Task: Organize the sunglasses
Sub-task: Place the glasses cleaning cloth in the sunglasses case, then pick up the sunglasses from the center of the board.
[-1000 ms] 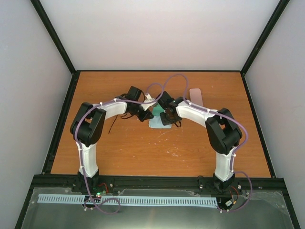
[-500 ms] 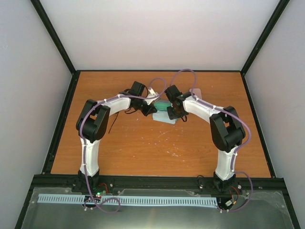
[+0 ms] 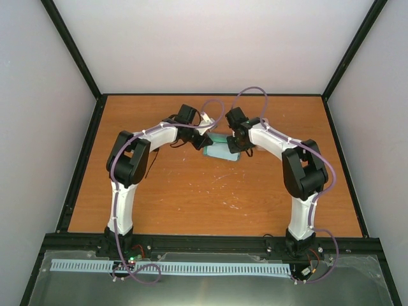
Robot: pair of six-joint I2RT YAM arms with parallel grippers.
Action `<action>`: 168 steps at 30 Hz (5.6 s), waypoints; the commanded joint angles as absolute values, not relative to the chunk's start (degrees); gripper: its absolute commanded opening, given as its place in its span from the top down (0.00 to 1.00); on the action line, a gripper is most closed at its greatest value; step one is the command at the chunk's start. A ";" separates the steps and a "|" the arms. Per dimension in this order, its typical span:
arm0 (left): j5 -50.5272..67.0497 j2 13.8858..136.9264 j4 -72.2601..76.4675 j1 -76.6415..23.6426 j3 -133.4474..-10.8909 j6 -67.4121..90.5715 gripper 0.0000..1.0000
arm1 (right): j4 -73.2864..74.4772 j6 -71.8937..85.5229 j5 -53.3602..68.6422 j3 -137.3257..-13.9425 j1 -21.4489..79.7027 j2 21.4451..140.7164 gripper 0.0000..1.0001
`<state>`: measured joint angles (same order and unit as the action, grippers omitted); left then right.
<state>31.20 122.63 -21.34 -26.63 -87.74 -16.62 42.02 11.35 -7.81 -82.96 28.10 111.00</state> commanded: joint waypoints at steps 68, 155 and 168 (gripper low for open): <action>5.50 90.62 -33.67 12.67 -65.35 -25.18 0.23 | 42.18 4.79 -2.29 -122.72 46.41 128.92 0.49; 20.96 101.03 -31.74 5.13 -65.48 -33.70 0.99 | 50.55 -4.96 21.63 -137.77 47.37 144.66 0.76; 20.50 100.81 -32.37 3.91 -67.06 -33.88 1.00 | 51.14 -5.58 16.84 -136.79 47.26 144.65 0.95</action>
<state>19.77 100.88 -31.62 4.38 -64.88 -33.15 50.81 -5.19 18.31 -136.55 46.92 143.63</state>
